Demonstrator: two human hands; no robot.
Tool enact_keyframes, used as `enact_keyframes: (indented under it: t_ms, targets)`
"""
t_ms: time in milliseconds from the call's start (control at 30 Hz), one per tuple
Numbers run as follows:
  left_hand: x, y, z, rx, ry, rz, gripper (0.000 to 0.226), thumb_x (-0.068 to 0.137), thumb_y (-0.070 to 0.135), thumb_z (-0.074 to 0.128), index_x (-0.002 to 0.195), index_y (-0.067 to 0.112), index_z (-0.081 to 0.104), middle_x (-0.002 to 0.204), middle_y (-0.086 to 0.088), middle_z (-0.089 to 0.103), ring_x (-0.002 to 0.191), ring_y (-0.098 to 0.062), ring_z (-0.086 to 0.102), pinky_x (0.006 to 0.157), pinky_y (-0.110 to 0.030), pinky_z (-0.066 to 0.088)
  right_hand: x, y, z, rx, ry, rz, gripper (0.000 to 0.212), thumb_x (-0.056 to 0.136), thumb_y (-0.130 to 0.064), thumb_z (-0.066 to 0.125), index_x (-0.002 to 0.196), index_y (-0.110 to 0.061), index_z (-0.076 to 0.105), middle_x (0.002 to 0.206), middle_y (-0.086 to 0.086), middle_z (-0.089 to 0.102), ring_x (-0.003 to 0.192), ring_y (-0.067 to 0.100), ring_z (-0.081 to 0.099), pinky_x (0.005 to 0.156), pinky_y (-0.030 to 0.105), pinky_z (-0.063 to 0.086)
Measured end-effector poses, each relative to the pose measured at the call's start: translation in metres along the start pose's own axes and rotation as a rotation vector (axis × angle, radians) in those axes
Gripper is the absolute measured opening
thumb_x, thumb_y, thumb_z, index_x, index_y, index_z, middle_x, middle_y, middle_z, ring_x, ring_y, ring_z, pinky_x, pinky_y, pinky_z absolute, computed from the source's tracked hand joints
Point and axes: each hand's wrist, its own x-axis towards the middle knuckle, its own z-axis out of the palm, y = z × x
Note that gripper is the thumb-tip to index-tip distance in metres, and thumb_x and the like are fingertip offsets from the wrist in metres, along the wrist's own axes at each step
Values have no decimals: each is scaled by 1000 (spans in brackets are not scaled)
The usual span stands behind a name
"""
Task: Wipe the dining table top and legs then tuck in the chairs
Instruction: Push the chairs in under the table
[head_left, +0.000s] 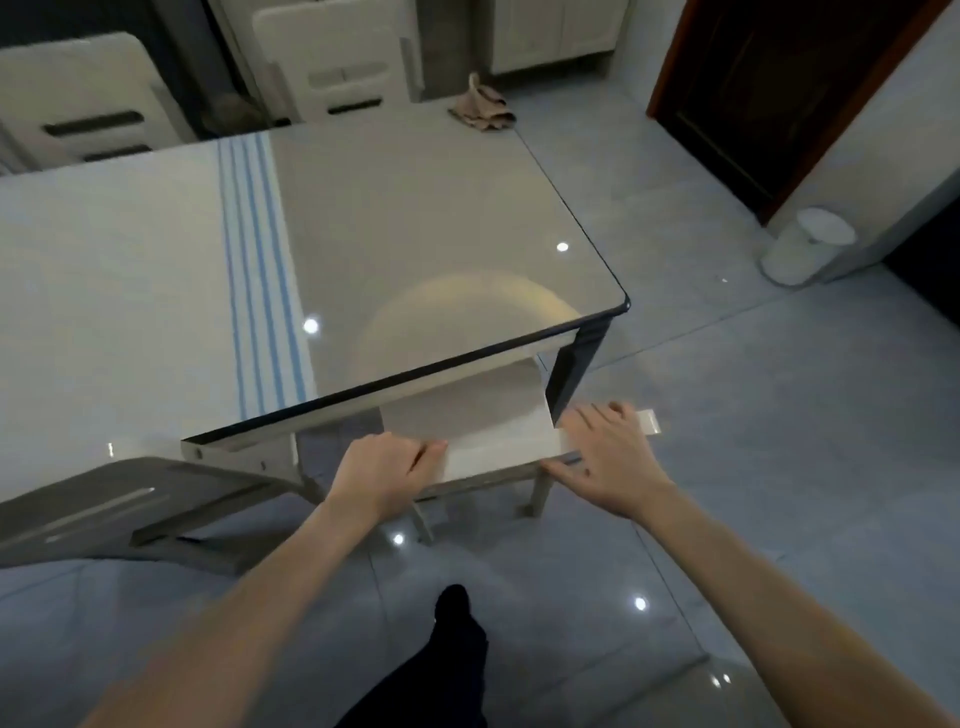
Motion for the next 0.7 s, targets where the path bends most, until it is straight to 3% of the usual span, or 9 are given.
enact_keyframes:
  t_ms: [100, 200, 333, 433, 500, 700]
  targets:
    - [4, 9, -1, 56, 2, -166, 50, 93, 43, 31, 74, 12, 67, 79, -10, 70, 77, -34, 66, 69, -34, 49, 4, 13, 3, 127, 137, 53, 35, 92, -31, 38, 68, -15, 58, 64, 3, 56, 61, 27, 53, 60, 33, 36]
    - [8, 13, 0, 31, -41, -336, 44, 88, 37, 35, 74, 11, 67, 80, -10, 70, 78, -35, 65, 71, -34, 49, 14, 19, 12, -58, 254, 107, 32, 82, -15, 40, 52, -13, 51, 48, 8, 51, 45, 30, 47, 47, 33, 33]
    - [6, 13, 0, -33, -50, -384, 44, 86, 38, 34, 61, 12, 61, 66, -4, 66, 64, -29, 64, 65, -33, 53, 15, 25, 24, -43, 297, 155, 37, 85, -15, 40, 50, -13, 50, 48, 7, 50, 46, 30, 48, 49, 33, 34]
    - [0, 19, 0, -8, -47, -445, 51, 83, 39, 31, 50, 10, 59, 48, -6, 60, 46, -30, 60, 46, -30, 47, 15, 27, 27, 11, 345, 99, 38, 86, -14, 40, 50, -12, 52, 49, 7, 51, 46, 29, 49, 45, 33, 39]
    - [-2, 25, 4, 19, 53, -513, 50, 80, 35, 35, 44, 7, 55, 40, -7, 55, 37, -31, 55, 38, -28, 43, 17, 27, 26, 35, 356, 68, 38, 85, -15, 39, 48, -14, 50, 47, 6, 48, 44, 27, 47, 45, 31, 35]
    - [11, 39, 7, 23, 252, -605, 46, 78, 33, 35, 42, 9, 50, 40, -4, 53, 38, -28, 54, 41, -22, 28, 36, 46, 18, 59, 329, -22, 46, 90, -20, 34, 47, -15, 49, 47, 6, 48, 44, 26, 47, 48, 35, 31]
